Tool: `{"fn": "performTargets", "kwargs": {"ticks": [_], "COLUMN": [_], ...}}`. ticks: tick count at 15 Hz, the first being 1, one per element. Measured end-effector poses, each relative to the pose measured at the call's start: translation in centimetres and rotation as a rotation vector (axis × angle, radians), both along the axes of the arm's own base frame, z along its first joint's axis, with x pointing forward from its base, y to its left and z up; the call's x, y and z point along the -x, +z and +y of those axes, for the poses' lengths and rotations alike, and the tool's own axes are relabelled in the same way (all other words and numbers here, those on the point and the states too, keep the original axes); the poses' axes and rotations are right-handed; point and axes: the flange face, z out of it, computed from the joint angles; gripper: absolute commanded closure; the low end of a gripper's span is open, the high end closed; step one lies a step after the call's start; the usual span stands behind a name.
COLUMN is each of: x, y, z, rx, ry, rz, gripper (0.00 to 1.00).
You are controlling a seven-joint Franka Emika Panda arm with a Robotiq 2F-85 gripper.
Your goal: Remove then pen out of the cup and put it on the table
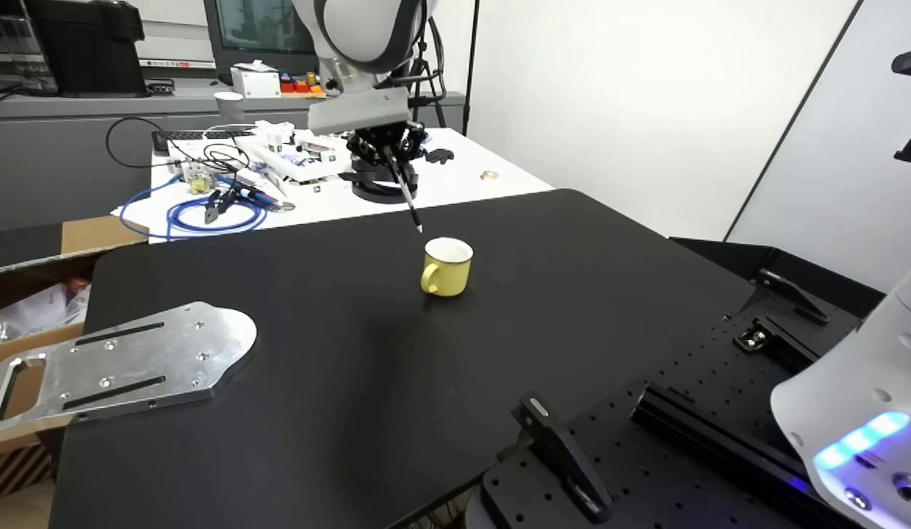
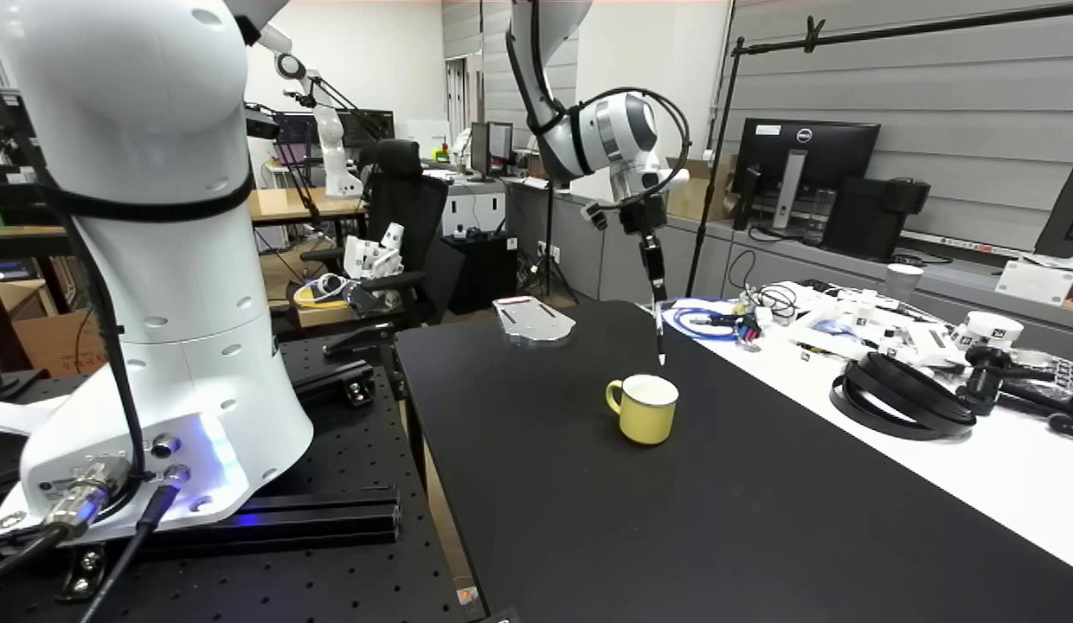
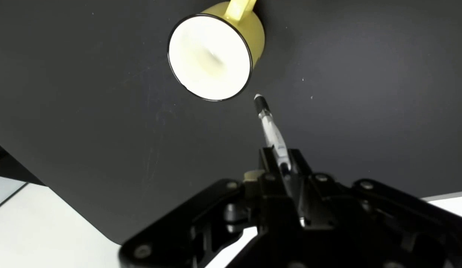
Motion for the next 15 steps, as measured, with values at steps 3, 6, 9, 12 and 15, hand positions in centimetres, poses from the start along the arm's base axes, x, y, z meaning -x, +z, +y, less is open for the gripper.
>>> {"fn": "performTargets", "kwargs": {"ticks": [3, 6, 9, 12, 15], "x": [-0.8, -1.2, -1.3, -1.0, -0.2], "y": [2.0, 2.6, 2.6, 1.6, -0.4], "z": [-0.3, -0.6, -0.4, 0.2, 1.2], "rx": [-0.040, -0.079, -0.137, -0.214, -0.286], "ry": [0.000, 0.006, 0.035, 0.085, 0.148], "rz": [-0.004, 0.007, 0.029, 0.092, 0.180], "gripper": [0.97, 0.97, 0.97, 0.97, 0.97]}}
